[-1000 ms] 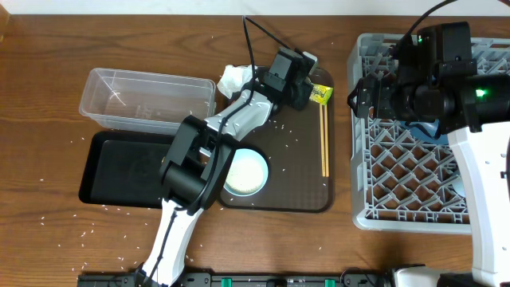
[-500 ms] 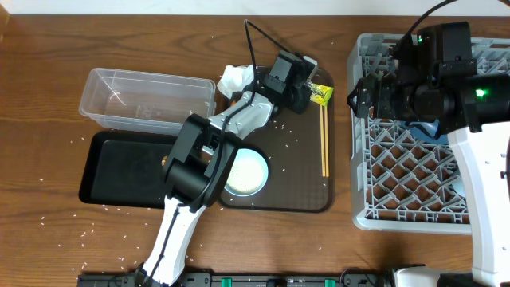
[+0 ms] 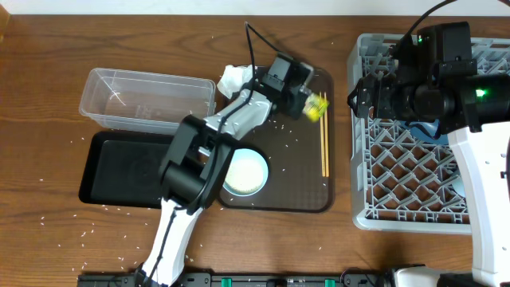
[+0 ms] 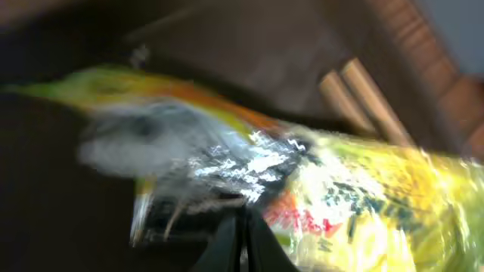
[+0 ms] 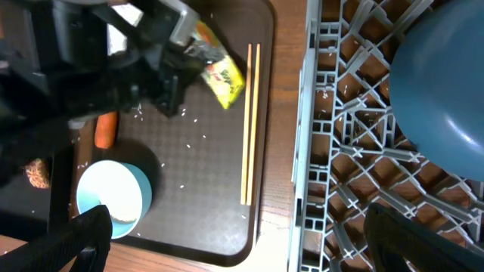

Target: Sort waste into correct bins and load items into the dishwasher rack

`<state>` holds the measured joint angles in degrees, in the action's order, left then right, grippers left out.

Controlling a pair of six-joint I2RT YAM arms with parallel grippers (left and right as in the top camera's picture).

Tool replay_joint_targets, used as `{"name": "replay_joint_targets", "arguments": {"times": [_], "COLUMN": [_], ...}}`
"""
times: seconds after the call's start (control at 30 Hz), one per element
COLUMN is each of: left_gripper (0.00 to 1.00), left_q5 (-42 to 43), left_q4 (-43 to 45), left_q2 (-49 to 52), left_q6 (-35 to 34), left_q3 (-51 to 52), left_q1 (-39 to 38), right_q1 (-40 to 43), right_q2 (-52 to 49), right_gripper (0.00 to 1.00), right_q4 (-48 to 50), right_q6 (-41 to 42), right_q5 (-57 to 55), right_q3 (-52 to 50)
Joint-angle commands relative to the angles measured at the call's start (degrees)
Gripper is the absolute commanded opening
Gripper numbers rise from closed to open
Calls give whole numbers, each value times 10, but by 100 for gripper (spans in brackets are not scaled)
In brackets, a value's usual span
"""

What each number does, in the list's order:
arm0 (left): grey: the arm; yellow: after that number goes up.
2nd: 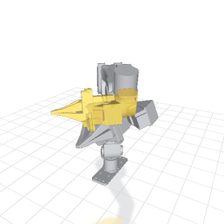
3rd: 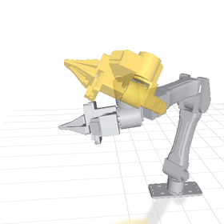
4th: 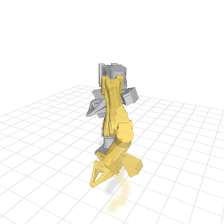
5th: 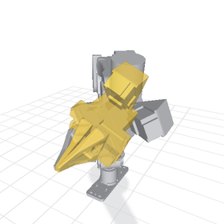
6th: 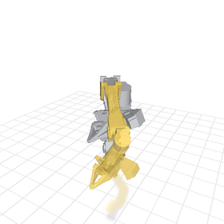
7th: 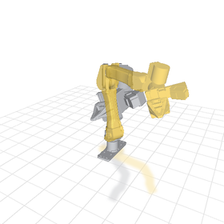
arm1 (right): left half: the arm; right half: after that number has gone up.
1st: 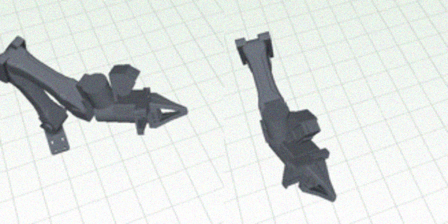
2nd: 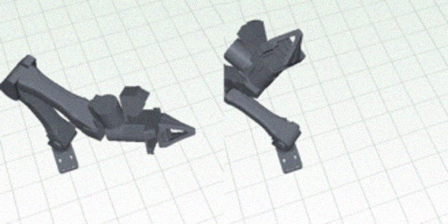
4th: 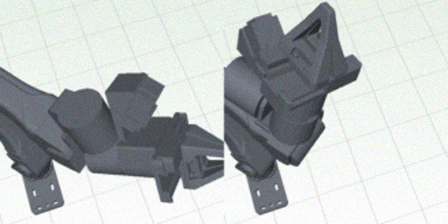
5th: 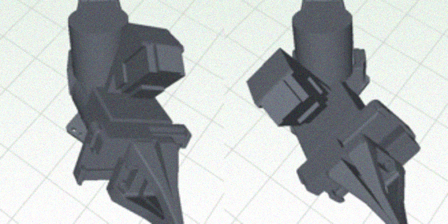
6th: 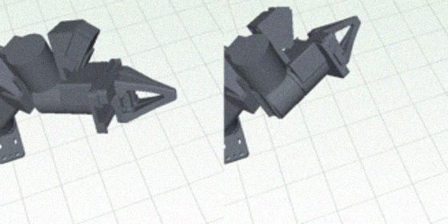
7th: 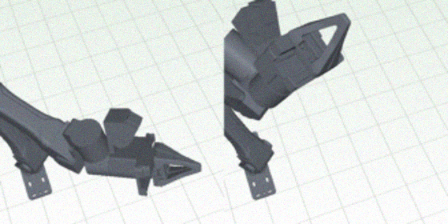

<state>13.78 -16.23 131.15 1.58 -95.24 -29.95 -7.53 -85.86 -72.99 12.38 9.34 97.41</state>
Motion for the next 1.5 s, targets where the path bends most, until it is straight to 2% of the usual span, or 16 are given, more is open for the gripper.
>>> {"name": "replay_joint_targets", "arguments": {"times": [0.0, 0.37, 0.4, 0.43, 0.57, 0.6, 0.67, 0.83, 1.13, 1.17, 1.3, 1.33, 1.43, 1.47], "left_gripper": [6, 8, 33, 45, 52, 53, 60, 62, 61, 59, 38, 35, 38, 46], "left_q5": [-67, -56, -52, -53, -53, -53, -53, -54, -103, -104, -104, -104, -104, -104], "left_q4": [-43, -113, -113, -113, -91, -82, -56, 3, 21, 27, 31, 31, 29, 29], "left_q2": [-59, -110, -109, -108, -96, -92, -81, -50, -17, -16, -14, -14, -14, -14], "left_q6": [17, 9, -1, -20, -106, -116, -120, -120, -125, -125, -125, -125, -125, -125], "left_q3": [-10, -10, -10, -9, -5, -5, -5, -5, -5, -5, -5, -5, -5, -5], "left_q1": [23, 33, 32, 31, 24, 22, 15, -3, -8, -9, -9, -10, -10, -10], "right_q1": [-8, -8, -8, -8, -8, -8, -8, -8, -8, -8, -8, -8, -8, -8], "right_q2": [1, 1, 1, 1, 1, 1, 1, 1, 1, 1, 1, 1, 1, 1], "right_gripper": [99, 99, 99, 99, 99, 99, 99, 99, 99, 99, 99, 99, 99, 99], "right_q4": [1, 0, 1, 2, 3, 3, 3, 3, 4, 4, 5, 5, 4, 4], "right_q6": [-2, -2, -2, -2, -2, -2, -2, -2, -2, -2, -2, -2, -2, -2], "right_q5": [-1, -1, -1, -1, -1, -1, -1, -1, -1, -1, -1, -1, -1, -1], "right_q3": [0, 0, 0, 0, 0, 0, 0, 0, 0, 0, 0, 0, 0, 0]}}
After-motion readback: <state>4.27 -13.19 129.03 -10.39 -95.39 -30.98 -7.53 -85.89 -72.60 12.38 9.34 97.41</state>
